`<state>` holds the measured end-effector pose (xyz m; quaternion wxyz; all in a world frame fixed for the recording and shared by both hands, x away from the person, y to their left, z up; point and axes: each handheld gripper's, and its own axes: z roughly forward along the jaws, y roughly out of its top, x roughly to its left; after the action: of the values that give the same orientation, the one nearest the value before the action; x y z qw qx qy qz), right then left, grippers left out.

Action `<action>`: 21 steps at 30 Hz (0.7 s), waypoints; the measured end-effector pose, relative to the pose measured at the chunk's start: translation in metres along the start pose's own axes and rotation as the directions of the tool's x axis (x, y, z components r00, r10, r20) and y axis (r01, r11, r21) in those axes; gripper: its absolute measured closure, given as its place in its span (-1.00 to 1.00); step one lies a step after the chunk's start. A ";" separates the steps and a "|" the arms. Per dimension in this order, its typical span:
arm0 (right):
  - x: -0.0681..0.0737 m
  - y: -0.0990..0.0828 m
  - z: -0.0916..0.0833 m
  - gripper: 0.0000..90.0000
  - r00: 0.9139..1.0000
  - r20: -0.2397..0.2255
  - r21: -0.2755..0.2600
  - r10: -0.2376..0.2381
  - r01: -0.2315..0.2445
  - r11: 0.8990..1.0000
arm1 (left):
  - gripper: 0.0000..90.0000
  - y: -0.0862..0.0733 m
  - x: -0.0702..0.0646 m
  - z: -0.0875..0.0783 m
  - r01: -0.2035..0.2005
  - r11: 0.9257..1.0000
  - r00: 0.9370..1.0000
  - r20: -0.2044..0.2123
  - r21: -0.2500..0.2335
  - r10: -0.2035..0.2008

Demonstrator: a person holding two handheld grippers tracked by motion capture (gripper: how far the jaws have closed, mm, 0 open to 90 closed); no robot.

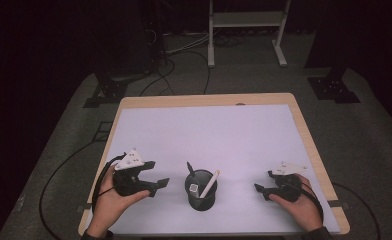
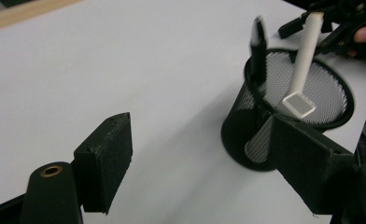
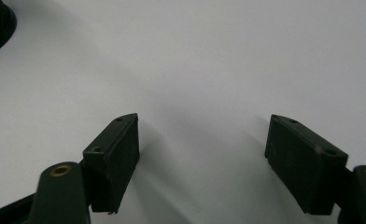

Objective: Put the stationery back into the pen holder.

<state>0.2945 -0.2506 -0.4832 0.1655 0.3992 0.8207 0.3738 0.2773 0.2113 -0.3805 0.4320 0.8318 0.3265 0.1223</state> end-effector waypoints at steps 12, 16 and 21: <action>0.000 0.000 0.000 -0.45 1.000 0.000 0.000 -0.001 0.001 1.000 | -0.53 -0.040 0.017 0.010 0.024 0.993 0.994 -0.113 0.116 -0.011; 0.000 0.000 0.000 -0.45 1.000 0.000 -0.001 0.000 0.000 1.000 | -0.53 -0.052 0.025 0.015 0.036 0.986 0.987 -0.163 0.160 -0.010; 0.000 0.000 0.000 -0.45 1.000 0.000 -0.001 0.000 0.000 1.000 | -0.54 -0.065 0.035 0.020 0.066 0.980 0.979 -0.203 0.190 -0.026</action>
<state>0.2945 -0.2505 -0.4833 0.1658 0.3991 0.8206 0.3740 0.2850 0.2481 -0.4472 0.3161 0.8459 0.3978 0.1622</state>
